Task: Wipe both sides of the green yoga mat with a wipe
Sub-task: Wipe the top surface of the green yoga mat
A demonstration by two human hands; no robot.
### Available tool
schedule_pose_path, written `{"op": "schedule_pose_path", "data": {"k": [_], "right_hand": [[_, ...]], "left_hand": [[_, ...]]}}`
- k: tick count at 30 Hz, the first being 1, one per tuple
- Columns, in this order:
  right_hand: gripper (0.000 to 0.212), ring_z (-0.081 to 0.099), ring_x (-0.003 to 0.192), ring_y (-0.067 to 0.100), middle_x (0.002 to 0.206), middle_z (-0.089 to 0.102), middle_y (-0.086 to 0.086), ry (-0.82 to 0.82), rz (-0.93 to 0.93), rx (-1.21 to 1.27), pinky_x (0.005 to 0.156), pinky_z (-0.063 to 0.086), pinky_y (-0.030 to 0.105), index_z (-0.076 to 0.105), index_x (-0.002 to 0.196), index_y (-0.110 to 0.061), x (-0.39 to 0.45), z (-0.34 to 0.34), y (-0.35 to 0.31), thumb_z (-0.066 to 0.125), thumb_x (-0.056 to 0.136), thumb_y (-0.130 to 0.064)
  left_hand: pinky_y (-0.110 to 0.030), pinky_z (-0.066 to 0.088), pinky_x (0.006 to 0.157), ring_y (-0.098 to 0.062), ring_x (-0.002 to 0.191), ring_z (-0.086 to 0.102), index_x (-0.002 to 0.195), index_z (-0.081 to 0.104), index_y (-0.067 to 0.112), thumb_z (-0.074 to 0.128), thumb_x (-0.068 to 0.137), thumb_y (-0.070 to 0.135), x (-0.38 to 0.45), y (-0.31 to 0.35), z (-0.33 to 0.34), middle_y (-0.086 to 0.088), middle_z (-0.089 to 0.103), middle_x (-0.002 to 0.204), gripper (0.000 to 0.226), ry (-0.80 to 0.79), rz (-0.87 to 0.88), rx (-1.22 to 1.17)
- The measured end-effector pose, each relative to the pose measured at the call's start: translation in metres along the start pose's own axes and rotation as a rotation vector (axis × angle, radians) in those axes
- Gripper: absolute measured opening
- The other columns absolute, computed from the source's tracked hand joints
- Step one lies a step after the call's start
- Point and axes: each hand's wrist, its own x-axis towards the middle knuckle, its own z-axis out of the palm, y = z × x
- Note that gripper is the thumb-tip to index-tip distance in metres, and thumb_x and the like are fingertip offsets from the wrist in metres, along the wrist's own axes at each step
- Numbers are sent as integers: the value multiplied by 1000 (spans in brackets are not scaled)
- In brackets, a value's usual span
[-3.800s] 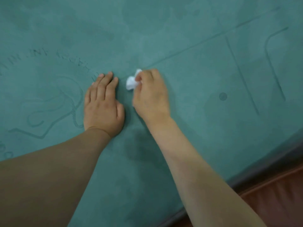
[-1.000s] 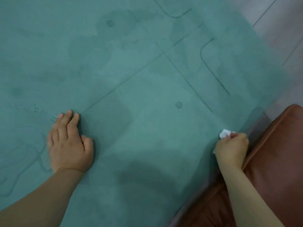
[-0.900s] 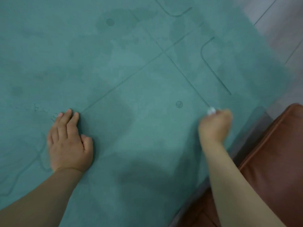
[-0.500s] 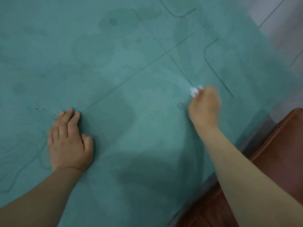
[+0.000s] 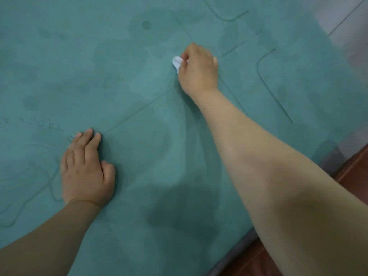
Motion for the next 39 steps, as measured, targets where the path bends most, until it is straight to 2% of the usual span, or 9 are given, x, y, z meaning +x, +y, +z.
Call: {"op": "schedule_pose_path", "data": {"k": [3,7,9,11,20,24,30,34,39], "right_hand": [[16,53,100,28,99,61,3,92,124,-66,81,31,36,56,93,-16,-36,-9,46,47,89,-29],[17,53,99,34,98,61,13,284,557,-58,85,30,40,57,94,-10,-159,-22,134,50,84,-22],[20,52,101,38,100,60,18,382,782,-62,87,31,43,55,94,-7,-205,-25,157,47,83,-22],[23,50,102,39,101,59,20,445,891,-69,85,30,43,53,94,-6,-216,-22,164,43,80,-20],[22,50,92,36,93,58,15,477,808,-26,80,33,42,51,89,-8,-213,-23,166,38,80,-24],[17,50,86,36,87,57,13,453,778,-54,74,35,42,51,87,-9,-214,-22,166,44,81,-23],[11,48,81,34,86,56,12,450,767,-97,69,32,41,52,87,-10,-212,-19,170,52,78,-17],[10,48,80,35,85,56,12,450,760,-91,68,31,40,52,87,-10,-213,-18,171,55,79,-16],[9,47,79,34,83,55,10,433,770,-73,67,32,40,52,85,-11,-211,-20,171,51,80,-19]], "left_hand": [[-44,19,117,-30,144,29,140,46,5,38,78,24,-1,-1,0,-13,40,152,65,-4,-6,0],[-45,19,117,-30,145,27,141,45,6,39,78,24,0,0,1,-12,38,153,65,-13,-10,-5],[-47,20,117,-31,145,28,140,45,5,40,79,22,-1,-1,1,-14,39,152,64,-1,-2,-13],[-48,21,116,-32,144,28,140,45,5,41,79,20,-2,-1,2,-15,39,152,63,11,-1,-11],[-53,23,115,-43,141,29,137,45,-1,35,81,20,-3,7,6,-26,37,149,61,13,22,37],[-52,17,118,-45,144,24,143,38,-5,37,83,28,5,61,12,-29,27,154,68,-28,-221,-33],[-44,13,122,-28,149,21,151,34,7,37,91,32,67,205,50,-11,29,160,66,-153,276,-134],[-36,1,123,-22,152,9,156,21,9,43,95,28,110,251,72,-7,14,165,67,-146,216,-83],[-33,-3,121,-20,152,8,156,23,13,44,94,27,109,253,78,-5,14,165,67,-140,205,-29]]}}
